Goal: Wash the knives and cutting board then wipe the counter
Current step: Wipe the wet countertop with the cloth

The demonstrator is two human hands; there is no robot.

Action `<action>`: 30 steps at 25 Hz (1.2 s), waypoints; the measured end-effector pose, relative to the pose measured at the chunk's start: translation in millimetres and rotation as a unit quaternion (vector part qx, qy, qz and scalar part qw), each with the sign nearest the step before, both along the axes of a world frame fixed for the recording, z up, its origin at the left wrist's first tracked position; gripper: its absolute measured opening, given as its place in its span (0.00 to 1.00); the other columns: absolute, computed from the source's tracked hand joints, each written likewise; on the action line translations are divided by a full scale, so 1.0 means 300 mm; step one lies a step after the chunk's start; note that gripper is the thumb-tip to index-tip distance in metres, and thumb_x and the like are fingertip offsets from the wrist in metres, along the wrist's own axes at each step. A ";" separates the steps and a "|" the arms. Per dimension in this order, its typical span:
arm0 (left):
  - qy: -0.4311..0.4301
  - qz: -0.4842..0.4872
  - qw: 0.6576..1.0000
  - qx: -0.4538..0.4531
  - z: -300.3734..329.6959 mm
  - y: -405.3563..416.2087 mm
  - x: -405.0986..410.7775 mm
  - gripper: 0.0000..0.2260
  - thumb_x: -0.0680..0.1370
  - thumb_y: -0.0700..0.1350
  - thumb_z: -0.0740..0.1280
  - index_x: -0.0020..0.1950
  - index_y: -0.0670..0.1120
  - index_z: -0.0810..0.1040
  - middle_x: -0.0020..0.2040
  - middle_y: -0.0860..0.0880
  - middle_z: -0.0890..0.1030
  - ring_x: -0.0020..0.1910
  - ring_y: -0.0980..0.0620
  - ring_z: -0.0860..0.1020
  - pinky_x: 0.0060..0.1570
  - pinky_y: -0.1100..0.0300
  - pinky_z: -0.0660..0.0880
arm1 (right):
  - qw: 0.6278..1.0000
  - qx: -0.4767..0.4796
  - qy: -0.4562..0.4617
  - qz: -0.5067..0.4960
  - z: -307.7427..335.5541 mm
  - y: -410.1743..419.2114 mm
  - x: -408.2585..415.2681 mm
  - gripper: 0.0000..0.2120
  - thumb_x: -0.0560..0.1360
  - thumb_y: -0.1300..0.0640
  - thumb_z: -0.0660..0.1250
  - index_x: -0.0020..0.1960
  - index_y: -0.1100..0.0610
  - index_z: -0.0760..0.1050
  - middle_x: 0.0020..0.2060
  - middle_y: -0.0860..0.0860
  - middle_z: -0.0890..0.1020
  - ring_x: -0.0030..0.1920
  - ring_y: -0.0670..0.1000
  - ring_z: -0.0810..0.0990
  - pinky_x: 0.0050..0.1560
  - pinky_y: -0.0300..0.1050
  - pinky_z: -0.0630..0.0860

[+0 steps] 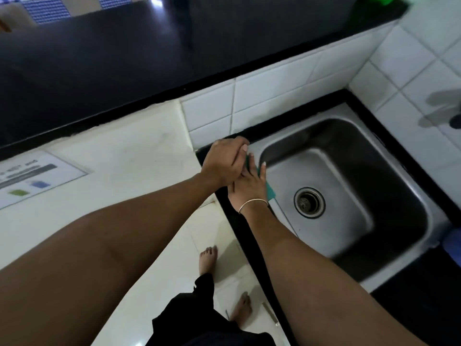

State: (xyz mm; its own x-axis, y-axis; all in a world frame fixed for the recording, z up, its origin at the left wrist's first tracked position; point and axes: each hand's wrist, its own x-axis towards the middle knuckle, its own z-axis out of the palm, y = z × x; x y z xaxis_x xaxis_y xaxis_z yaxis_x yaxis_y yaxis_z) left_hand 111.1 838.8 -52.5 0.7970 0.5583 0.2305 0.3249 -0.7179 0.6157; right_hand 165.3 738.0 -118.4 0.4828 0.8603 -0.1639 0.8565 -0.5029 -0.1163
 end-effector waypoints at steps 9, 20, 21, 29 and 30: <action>0.020 -0.126 0.992 -0.007 -0.033 -0.302 0.096 0.11 0.81 0.43 0.63 0.61 0.41 0.77 0.49 0.44 0.83 0.52 0.43 0.80 0.58 0.49 0.72 | 0.977 0.055 0.206 -0.029 0.021 -0.503 0.084 0.26 0.83 0.52 0.56 0.80 0.49 0.55 0.80 0.47 0.53 0.74 0.58 0.65 0.70 0.53 0.68; 0.325 -0.259 0.883 -0.220 0.178 -0.651 0.246 0.13 0.82 0.46 0.59 0.51 0.41 0.80 0.48 0.38 0.84 0.43 0.42 0.82 0.37 0.55 0.79 | 0.981 -0.002 0.141 -0.130 0.340 -0.864 0.216 0.16 0.79 0.61 0.62 0.66 0.51 0.72 0.51 0.56 0.83 0.51 0.60 0.82 0.49 0.52 0.78; 0.315 -0.233 0.879 -0.271 0.216 -0.670 0.257 0.14 0.83 0.48 0.58 0.52 0.41 0.79 0.47 0.38 0.84 0.39 0.42 0.82 0.30 0.58 0.77 | 0.976 0.046 0.144 -0.159 0.378 -0.865 0.232 0.15 0.80 0.59 0.62 0.65 0.51 0.71 0.51 0.57 0.83 0.51 0.60 0.82 0.48 0.50 0.78; 0.181 -0.080 0.812 -0.550 0.448 -0.696 0.376 0.13 0.80 0.40 0.62 0.63 0.37 0.74 0.44 0.39 0.80 0.33 0.46 0.81 0.28 0.60 0.75 | 0.746 0.421 0.326 -0.400 0.577 -0.798 0.311 0.17 0.72 0.56 0.75 0.57 0.54 0.71 0.47 0.51 0.78 0.43 0.50 0.79 0.37 0.31 0.75; 0.152 -0.064 0.786 -0.595 0.464 -0.689 0.394 0.11 0.79 0.37 0.60 0.60 0.36 0.75 0.41 0.39 0.81 0.32 0.47 0.80 0.27 0.61 0.75 | 0.666 0.475 0.403 -0.411 0.592 -0.775 0.323 0.14 0.73 0.60 0.74 0.55 0.56 0.74 0.48 0.54 0.79 0.46 0.53 0.80 0.43 0.38 0.78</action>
